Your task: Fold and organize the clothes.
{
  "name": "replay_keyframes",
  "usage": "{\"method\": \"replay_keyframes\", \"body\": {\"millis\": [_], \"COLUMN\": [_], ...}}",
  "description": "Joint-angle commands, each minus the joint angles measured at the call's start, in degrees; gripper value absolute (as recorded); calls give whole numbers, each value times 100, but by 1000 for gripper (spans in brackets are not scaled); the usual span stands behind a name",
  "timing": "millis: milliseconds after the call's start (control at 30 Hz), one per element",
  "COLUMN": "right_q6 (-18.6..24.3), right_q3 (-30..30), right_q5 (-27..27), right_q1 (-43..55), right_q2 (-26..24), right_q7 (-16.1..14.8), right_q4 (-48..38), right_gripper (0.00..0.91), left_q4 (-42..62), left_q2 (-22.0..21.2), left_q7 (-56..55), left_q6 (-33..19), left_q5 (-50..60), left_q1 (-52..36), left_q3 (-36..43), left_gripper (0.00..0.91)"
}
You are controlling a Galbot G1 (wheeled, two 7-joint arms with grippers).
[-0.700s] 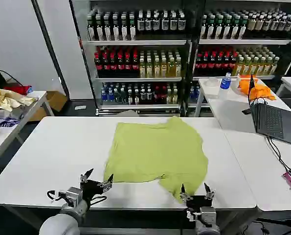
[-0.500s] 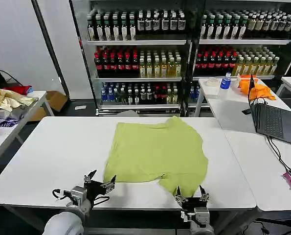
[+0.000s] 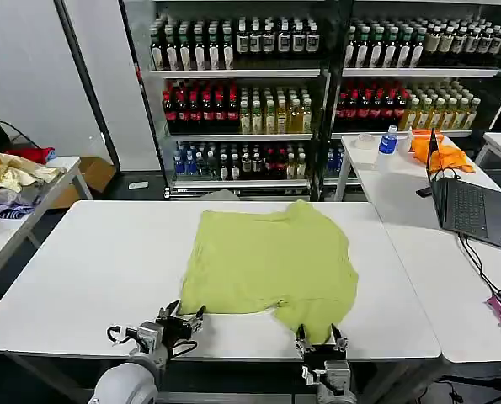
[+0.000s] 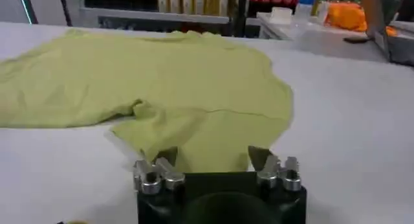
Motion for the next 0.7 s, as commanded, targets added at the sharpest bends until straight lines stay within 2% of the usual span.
{"method": "replay_keyframes", "body": {"millis": [33, 400, 700], "right_q6": [-82, -39, 113], "right_q3": [-37, 28, 167], "right_q5": [212, 381, 205], "right_q1": [-72, -244, -785], "right_q2": [12, -19, -187], "right_q7": [46, 40, -25], "right_q4": [-38, 118, 1015], "right_gripper": [0, 0, 0], "left_q4": [131, -93, -1003], "left_q2": [-34, -33, 9], "left_q7": [13, 88, 96], "left_q6": [52, 33, 48], "left_q5": [-19, -148, -115], "left_q1": [19, 252, 838], "left_q3": [41, -76, -425], "left_gripper": [20, 20, 20]}}
